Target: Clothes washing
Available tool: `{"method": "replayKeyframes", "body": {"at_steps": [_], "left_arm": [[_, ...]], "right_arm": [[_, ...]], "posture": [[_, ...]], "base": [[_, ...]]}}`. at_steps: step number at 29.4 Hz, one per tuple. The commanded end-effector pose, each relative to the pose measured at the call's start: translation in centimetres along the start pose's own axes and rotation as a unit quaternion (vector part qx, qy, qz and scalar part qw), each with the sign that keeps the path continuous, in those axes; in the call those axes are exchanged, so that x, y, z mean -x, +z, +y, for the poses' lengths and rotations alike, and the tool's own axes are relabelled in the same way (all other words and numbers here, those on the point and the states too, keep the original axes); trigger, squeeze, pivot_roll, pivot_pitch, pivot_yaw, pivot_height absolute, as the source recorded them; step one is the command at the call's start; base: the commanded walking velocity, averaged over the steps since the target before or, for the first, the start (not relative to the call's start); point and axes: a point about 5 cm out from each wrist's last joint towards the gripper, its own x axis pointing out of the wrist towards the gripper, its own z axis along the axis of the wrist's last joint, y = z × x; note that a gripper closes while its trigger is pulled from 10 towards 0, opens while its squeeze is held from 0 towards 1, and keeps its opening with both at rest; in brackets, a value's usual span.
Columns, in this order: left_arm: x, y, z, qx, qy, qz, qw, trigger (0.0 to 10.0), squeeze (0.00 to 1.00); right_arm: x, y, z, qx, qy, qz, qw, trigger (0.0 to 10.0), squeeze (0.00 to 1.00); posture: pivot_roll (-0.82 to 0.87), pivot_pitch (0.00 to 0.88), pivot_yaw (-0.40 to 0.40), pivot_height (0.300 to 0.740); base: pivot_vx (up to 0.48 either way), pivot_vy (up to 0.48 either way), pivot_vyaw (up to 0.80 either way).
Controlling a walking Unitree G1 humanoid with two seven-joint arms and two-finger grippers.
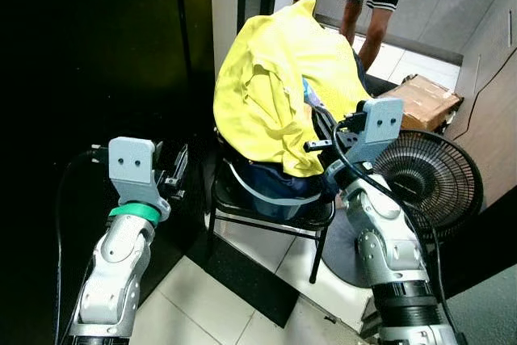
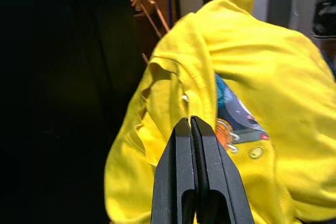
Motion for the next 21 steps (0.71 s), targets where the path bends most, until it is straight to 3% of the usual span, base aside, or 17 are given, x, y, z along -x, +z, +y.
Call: {"method": "replayKeyframes", "body": {"at_steps": [1,12,21], "left_arm": [[0.06,-0.25,-0.21,0.007,-0.007,0.008,1.000,10.0,0.00],[0.06,-0.32,-0.27,0.021,-0.006,0.012,1.000,10.0,0.00],[-0.14,-0.29,-0.64,0.032,-0.012,0.011,0.999,10.0,0.00]], "right_arm": [[0.37,-0.47,-0.28,-0.006,-0.011,0.003,1.000,10.0,0.00],[0.60,-0.67,-0.23,-0.009,-0.013,0.006,1.000,10.0,0.00],[0.47,-0.71,-0.15,-0.010,-0.012,0.009,1.000,10.0,0.00]], "posture": [[0.10,0.023,0.004,0.740],[0.10,0.027,0.007,0.740],[0.10,0.042,-0.006,0.740]], "base": [[0.000,0.000,0.00],[0.000,0.000,0.00],[0.000,0.474,0.00]]}}
